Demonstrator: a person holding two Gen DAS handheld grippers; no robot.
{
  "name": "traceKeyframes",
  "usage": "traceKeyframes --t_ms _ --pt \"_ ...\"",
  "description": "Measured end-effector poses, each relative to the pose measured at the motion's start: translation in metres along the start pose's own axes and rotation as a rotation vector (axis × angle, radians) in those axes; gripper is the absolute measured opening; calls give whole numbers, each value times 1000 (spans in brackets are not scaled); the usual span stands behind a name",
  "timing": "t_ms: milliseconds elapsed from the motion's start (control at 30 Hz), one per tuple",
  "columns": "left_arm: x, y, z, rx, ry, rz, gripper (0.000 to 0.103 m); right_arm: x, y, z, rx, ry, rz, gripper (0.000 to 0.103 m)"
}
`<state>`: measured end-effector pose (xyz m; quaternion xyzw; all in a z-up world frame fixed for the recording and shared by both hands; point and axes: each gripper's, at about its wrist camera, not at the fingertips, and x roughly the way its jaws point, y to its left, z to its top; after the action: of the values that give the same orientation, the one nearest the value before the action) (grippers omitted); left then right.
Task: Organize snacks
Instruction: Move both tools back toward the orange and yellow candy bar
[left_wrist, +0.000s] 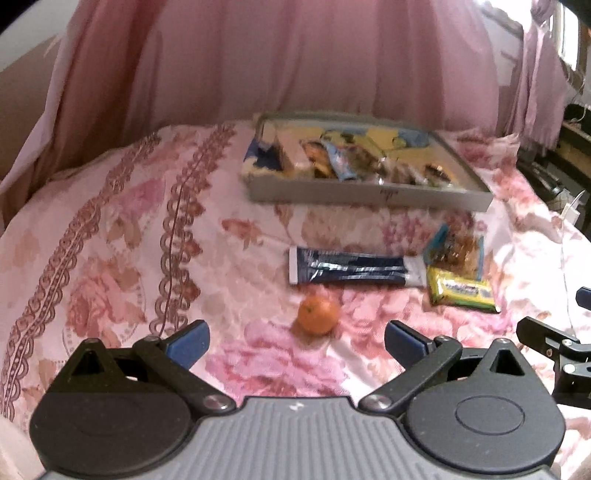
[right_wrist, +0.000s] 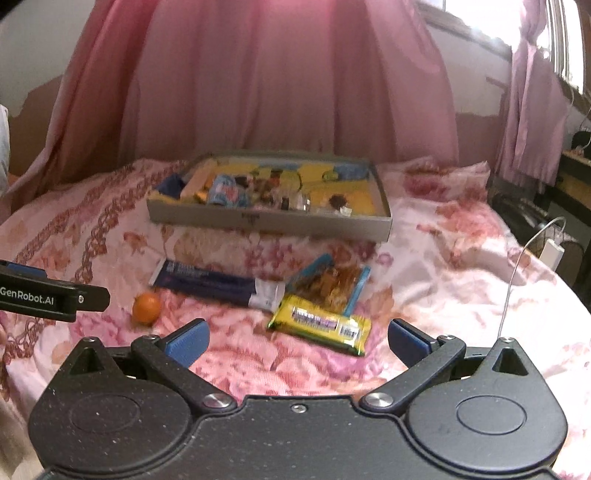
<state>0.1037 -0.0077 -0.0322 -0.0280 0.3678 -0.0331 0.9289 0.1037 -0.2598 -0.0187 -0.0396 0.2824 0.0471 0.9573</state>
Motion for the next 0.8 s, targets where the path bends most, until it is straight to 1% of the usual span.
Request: traceKeyframes --t_ms 167,500,700,800 --pt "6 3 0 -18 35 6 103 7 0 -2 5 42 19 102" --pt "19 1 2 -9 78 -3 102 22 2 -2 6 122 66 102" --pt "28 1 6 -20 96 -2 102 27 0 2 8 136 84 102" --pt "33 1 9 -11 104 -1 102 31 -5 6 16 145 95 102"
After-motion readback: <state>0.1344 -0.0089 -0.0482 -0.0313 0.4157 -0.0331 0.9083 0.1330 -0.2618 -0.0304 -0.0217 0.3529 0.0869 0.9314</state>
